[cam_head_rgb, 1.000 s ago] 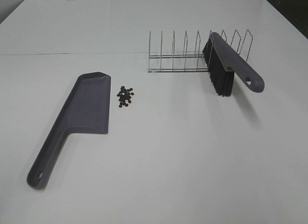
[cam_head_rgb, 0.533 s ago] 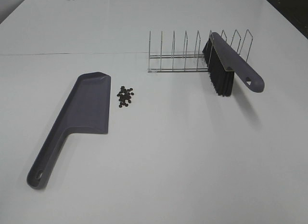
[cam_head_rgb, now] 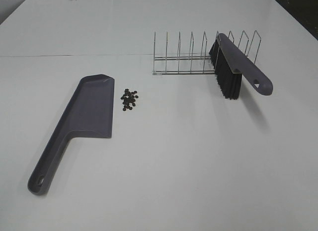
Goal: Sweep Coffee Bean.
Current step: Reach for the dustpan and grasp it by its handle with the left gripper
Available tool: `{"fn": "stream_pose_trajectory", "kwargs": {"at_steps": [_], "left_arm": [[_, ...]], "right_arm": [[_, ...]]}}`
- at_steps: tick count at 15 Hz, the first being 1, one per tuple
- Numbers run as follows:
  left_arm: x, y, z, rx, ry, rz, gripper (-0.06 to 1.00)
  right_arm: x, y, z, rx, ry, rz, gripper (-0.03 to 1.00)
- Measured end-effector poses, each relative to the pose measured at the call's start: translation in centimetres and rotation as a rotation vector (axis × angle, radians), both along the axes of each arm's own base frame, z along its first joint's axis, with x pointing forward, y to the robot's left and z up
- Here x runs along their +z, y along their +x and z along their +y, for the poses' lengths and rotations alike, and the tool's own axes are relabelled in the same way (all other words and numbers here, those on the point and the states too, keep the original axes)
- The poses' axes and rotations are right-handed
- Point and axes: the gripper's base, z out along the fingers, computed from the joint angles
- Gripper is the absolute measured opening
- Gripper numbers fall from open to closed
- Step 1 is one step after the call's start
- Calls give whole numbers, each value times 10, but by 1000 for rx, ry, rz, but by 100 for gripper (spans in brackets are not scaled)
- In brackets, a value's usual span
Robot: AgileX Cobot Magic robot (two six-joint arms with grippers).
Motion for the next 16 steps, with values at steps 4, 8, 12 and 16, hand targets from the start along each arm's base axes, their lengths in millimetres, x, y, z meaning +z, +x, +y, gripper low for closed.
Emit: {"fn": "stream_pose_trajectory", "kwargs": {"at_steps": [4, 8, 12, 16], "left_arm": [[0, 0, 0, 0, 0, 0, 79], [0, 0, 0, 0, 0, 0, 79], [0, 0, 0, 0, 0, 0, 79], [0, 0, 0, 0, 0, 0, 79]], "right_arm": [[0, 0, 0, 0, 0, 0, 78], [0, 0, 0, 0, 0, 0, 78], [0, 0, 0, 0, 0, 0, 78], [0, 0, 0, 0, 0, 0, 78]]}}
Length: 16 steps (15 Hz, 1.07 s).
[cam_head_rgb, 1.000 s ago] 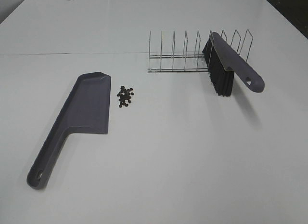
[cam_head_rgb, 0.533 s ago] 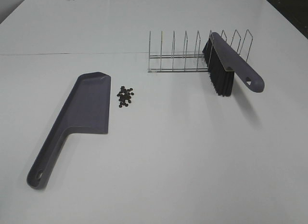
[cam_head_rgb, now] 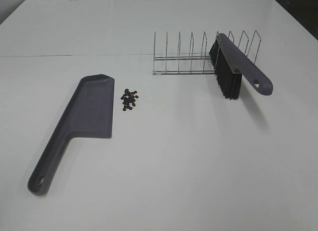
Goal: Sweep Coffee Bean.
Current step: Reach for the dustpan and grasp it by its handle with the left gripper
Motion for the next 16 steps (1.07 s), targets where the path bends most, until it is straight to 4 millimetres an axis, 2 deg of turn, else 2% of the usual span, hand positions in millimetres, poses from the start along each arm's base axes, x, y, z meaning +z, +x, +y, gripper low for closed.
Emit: {"fn": "stream_pose_trajectory", "kwargs": {"at_steps": [16], "left_arm": [[0, 0, 0, 0, 0, 0, 79]], "right_arm": [[0, 0, 0, 0, 0, 0, 78]]}}
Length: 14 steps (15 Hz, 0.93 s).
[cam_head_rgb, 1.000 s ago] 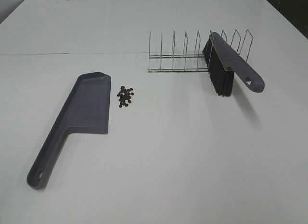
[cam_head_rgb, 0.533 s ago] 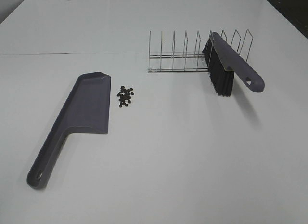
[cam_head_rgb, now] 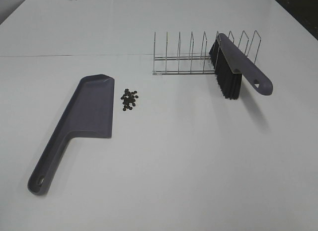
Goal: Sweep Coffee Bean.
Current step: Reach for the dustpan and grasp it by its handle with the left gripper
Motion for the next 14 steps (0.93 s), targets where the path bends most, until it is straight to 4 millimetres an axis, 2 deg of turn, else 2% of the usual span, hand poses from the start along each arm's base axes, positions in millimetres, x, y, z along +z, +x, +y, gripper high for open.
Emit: {"fn": "stream_pose_trajectory", "kwargs": {"at_steps": [8, 10, 12, 13, 14], "left_arm": [[1, 0, -1, -15, 13, -6, 79], [8, 5, -2, -30, 13, -47, 79], [25, 26, -6, -66, 13, -85, 79], [32, 42, -9, -89, 0, -70, 79], [34, 50, -11, -98, -5, -65, 79]], "right_arm": [[0, 0, 0, 0, 0, 0, 78], [0, 0, 0, 0, 0, 0, 78], [0, 0, 0, 0, 0, 0, 78], [0, 0, 0, 0, 0, 0, 78], [0, 0, 0, 0, 0, 0, 78]]}}
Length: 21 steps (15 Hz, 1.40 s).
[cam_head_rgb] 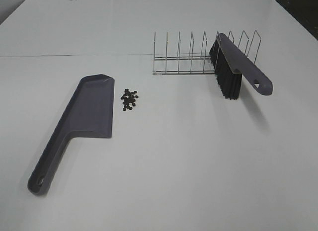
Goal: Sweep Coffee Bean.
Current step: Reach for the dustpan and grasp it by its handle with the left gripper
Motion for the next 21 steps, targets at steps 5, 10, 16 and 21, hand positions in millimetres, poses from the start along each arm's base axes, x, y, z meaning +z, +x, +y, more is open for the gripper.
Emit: {"fn": "stream_pose_trajectory", "kwargs": {"at_steps": [5, 10, 16, 21], "left_arm": [[7, 128, -13, -89, 30, 312, 75], [-37, 237, -31, -187, -81, 673, 74], [-110, 265, -76, -267, -26, 947, 74], [-159, 269, -101, -276, 21, 1085, 74]], "right_arm": [[0, 0, 0, 0, 0, 0, 78], [0, 0, 0, 0, 0, 0, 78], [0, 0, 0, 0, 0, 0, 78], [0, 0, 0, 0, 0, 0, 78]]}}
